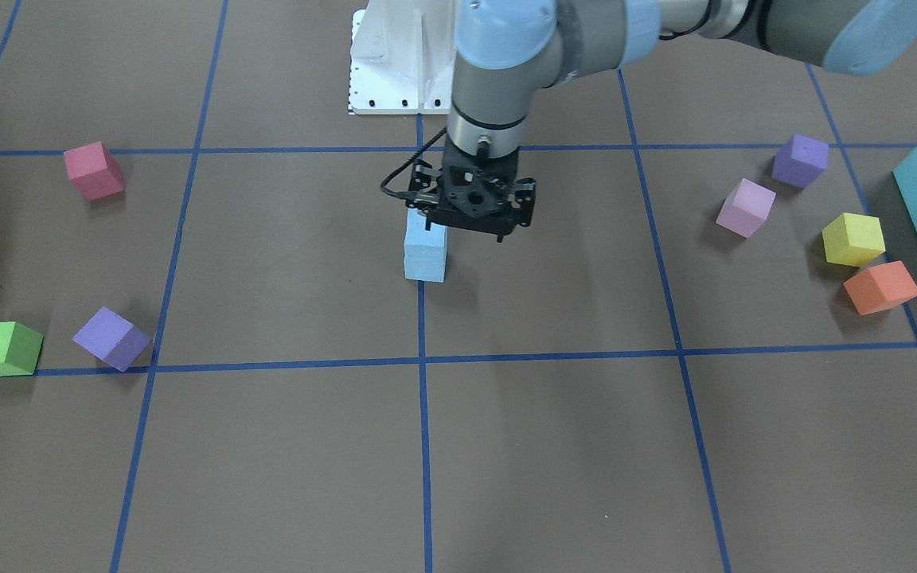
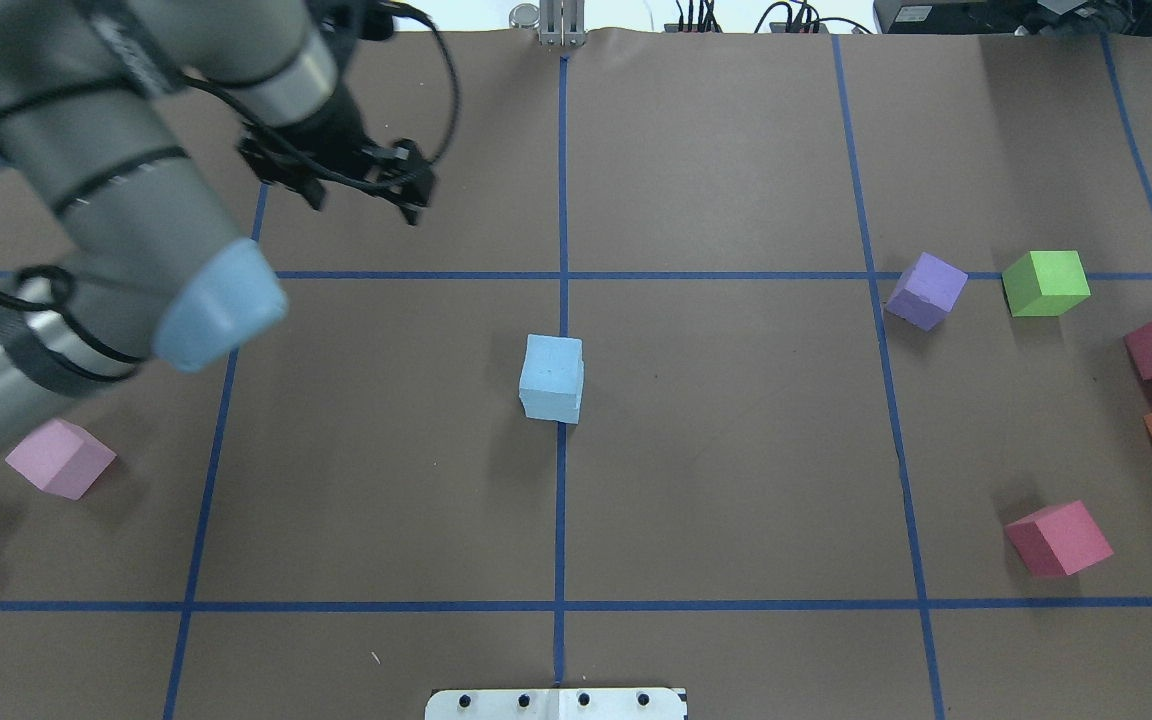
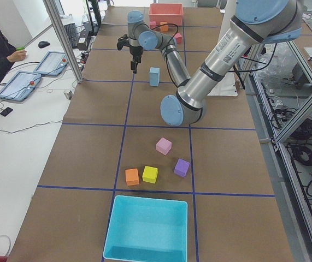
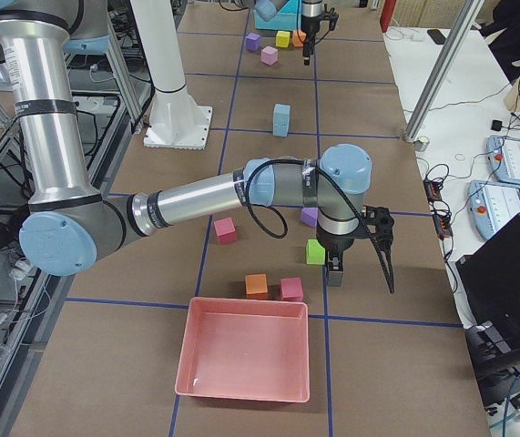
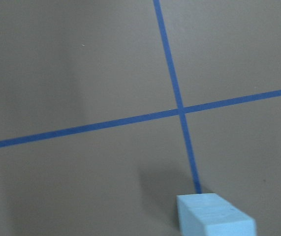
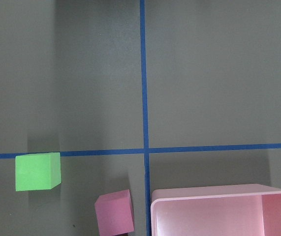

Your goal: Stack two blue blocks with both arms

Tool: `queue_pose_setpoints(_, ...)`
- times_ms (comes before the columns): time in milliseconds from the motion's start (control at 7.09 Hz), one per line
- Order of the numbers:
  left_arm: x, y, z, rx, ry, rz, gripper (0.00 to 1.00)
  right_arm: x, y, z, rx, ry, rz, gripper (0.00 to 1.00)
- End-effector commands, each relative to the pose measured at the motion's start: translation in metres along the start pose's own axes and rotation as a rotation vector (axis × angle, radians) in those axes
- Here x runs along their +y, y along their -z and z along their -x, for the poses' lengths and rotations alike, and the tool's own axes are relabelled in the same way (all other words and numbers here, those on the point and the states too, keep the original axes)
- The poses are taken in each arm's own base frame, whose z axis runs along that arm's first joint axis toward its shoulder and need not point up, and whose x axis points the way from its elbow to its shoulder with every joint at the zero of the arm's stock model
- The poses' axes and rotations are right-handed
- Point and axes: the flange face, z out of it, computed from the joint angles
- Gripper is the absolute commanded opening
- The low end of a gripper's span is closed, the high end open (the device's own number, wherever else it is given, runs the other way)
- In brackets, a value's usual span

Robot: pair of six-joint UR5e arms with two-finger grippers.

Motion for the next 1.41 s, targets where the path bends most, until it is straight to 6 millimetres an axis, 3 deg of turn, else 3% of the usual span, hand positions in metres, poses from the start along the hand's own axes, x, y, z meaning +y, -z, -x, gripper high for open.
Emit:
queue_pose_setpoints(0, 0.020, 0.043, 0.206, -0.046, -0.114, 0.006, 0.98, 0.003, 0.002, 0.001, -0.007, 0.001, -0.005, 1.00)
queue_pose_setpoints(141, 0.043, 0.053, 0.286, -0.064, -0.120, 0.015, 0.98, 0.003, 0.002, 0.002, -0.011, -0.001, -0.005, 1.00)
queue_pose_setpoints(282, 0.061, 0.067, 0.353, -0.093, -0.116, 0.013, 0.98, 0.001, 0.003, 0.003, -0.013, 0.001, -0.008, 1.00)
queue_pose_setpoints(564, 0.085, 0.072, 0.449, -0.113, -0.067, 0.042, 0.98, -0.004, 0.006, 0.007, -0.013, -0.003, -0.015, 1.00)
queue_pose_setpoints(706, 0.091, 0.083, 0.499, -0.108, -0.057, 0.041, 0.98, -0.004, 0.009, 0.010, -0.017, 0.004, -0.024, 1.00)
queue_pose_setpoints(988, 0.101, 0.067, 0.540, -0.091, -0.048, 0.046, 0.98, -0.004, 0.007, 0.011, -0.046, 0.007, -0.024, 1.00)
queue_pose_setpoints(1129, 0.110, 0.048, 0.561, -0.094, -0.056, 0.039, 0.98, -0.005, 0.006, 0.014, -0.045, 0.028, -0.029, 1.00)
queue_pose_setpoints(1270, 0.113, 0.035, 0.578, -0.096, -0.057, 0.035, 0.98, -0.012, -0.008, 0.025, -0.036, 0.073, -0.034, 1.00)
